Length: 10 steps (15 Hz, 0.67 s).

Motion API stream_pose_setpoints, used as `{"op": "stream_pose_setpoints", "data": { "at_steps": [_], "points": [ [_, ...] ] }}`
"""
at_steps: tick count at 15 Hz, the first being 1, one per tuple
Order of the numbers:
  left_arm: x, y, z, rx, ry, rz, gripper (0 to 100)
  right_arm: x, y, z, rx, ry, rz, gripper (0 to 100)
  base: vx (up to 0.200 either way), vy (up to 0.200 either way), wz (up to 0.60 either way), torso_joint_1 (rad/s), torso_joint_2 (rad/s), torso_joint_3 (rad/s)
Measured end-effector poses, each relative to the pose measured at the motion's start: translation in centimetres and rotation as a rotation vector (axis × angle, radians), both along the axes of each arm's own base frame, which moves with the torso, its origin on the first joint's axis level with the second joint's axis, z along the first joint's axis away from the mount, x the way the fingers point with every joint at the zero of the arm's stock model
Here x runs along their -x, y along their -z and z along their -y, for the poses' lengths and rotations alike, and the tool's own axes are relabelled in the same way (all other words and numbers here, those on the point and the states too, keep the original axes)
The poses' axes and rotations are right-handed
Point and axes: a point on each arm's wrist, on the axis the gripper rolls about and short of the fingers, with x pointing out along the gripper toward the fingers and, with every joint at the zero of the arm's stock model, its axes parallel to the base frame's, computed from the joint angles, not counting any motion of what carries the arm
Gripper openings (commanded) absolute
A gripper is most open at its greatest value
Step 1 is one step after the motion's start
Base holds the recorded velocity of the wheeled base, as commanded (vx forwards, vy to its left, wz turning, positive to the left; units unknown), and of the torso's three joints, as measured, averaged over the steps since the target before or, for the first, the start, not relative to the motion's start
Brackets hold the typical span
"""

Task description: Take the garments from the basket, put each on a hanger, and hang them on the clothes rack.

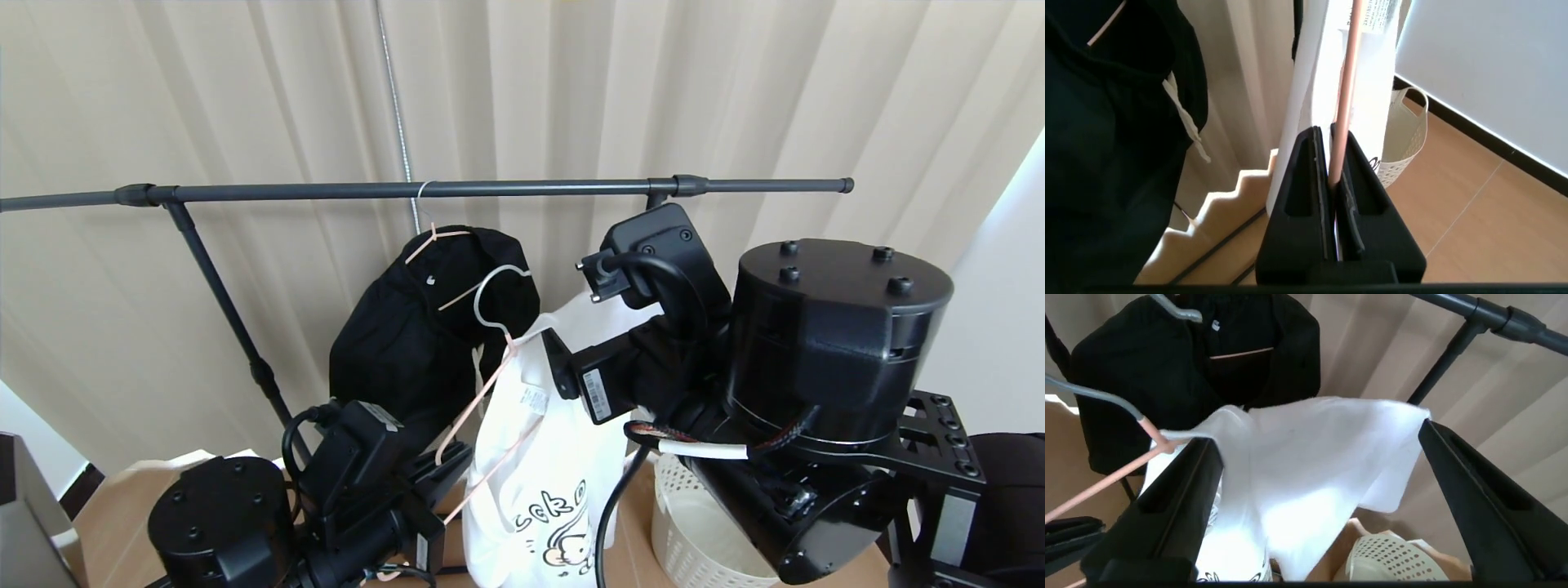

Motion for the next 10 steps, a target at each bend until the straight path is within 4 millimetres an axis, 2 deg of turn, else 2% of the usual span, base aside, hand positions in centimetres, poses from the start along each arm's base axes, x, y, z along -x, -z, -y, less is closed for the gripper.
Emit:
{"op": "stream_pose_setpoints", "data": {
  "at_steps": [7,10],
  "points": [
    [0.0,0.1,0.0,0.006,0.0,-0.013,0,1.4,1.0,1.7,0.058,-0.098,-0.033,100,0.0,0.0,0.0,0.0,0.0,0.0],
    [0.1,0.2,0.0,0.005,0.005,-0.018,0,1.8,0.8,2.3,0.066,-0.144,-0.033,100,0.0,0.0,0.0,0.0,0.0,0.0]
  ]
}}
